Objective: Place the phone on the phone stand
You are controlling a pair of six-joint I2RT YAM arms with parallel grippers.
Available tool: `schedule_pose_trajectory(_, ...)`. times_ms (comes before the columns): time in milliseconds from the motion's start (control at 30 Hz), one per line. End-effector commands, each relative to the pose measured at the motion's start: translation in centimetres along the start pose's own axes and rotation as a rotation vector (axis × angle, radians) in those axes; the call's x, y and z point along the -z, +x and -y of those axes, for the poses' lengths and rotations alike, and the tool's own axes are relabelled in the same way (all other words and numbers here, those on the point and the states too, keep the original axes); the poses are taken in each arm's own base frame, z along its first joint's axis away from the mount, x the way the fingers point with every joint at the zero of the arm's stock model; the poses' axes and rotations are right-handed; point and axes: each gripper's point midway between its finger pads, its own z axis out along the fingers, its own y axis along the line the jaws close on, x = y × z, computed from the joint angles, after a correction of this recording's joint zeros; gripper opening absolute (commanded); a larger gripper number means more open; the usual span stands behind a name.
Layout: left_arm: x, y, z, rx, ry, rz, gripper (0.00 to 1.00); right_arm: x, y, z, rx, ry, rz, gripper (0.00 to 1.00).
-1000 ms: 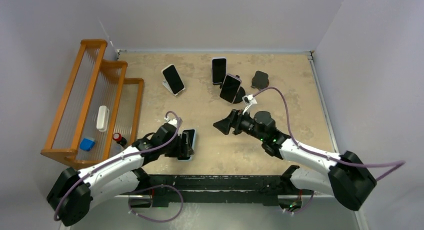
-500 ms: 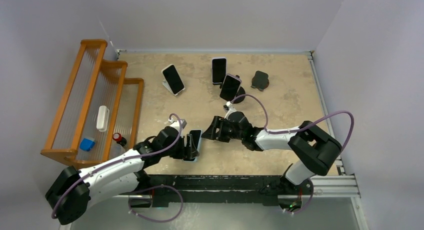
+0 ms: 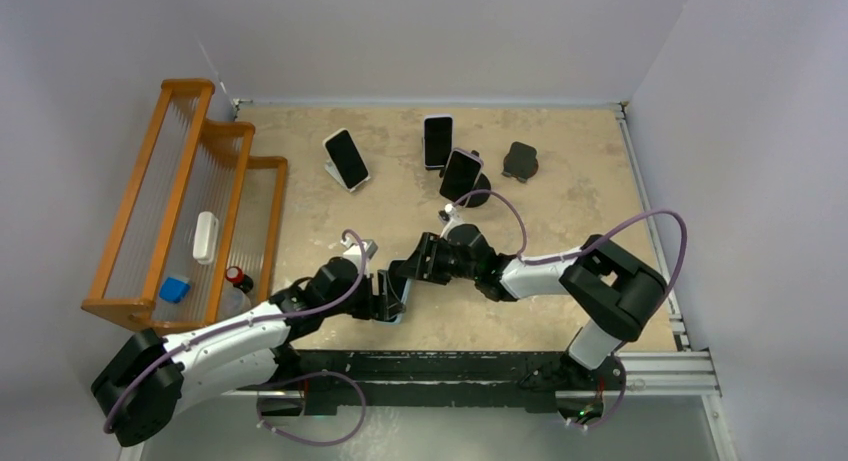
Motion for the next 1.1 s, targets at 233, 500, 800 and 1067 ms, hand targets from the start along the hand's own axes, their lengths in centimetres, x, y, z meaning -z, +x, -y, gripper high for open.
schedule_pose_trajectory(233, -0.2, 3.2, -1.1, 0.018, 0.005, -0.094, 0.08, -1.1, -2.0, -2.5, -0.005, -0.067, 0.072, 0.47)
schedule_pose_trajectory(500, -0.2, 3.5, -1.2, 0.019, 0.008, -0.103, 0.08, -1.9, -1.9, -2.2, -0.016, -0.066, 0.061, 0.29)
schedule_pose_trajectory(800, -0.4, 3.4, -0.6, 0.006, 0.037, -0.105, 0.18, -2.4, -1.5, -1.8, -0.018, -0.051, 0.041, 0.0)
schedule_pose_trajectory(1067, 0.0, 2.6, 0.4, -0.028, 0.072, -0.085, 0.56, -0.8, -2.7, -4.7, 0.085, -0.163, 0.095, 0.0)
